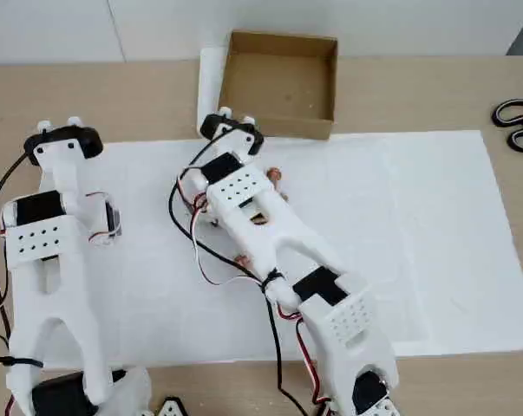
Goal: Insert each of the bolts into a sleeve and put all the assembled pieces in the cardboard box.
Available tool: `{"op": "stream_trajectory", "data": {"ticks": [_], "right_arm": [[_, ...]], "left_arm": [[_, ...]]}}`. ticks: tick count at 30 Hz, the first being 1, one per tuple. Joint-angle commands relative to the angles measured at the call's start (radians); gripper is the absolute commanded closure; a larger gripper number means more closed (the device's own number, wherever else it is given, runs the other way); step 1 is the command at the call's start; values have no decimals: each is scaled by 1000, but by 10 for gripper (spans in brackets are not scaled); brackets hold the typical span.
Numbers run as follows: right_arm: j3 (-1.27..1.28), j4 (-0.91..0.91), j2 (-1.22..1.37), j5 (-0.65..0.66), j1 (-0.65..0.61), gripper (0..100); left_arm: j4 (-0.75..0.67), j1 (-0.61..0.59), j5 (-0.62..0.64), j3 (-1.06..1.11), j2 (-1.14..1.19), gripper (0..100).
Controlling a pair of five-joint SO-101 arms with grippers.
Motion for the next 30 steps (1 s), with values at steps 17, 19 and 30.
{"op": "stream_trajectory", "data": {"ticks": [17, 19, 30], "right_arm": [[-3, -67, 30, -2, 116, 848], [-3, -84, 56, -2, 127, 848], [-3, -93, 97, -2, 130, 989]], "left_arm": [[-18, 3, 0, 22, -11, 892], [-18, 3, 0, 22, -11, 892], [-18, 0, 0, 22, -11, 892]]}}
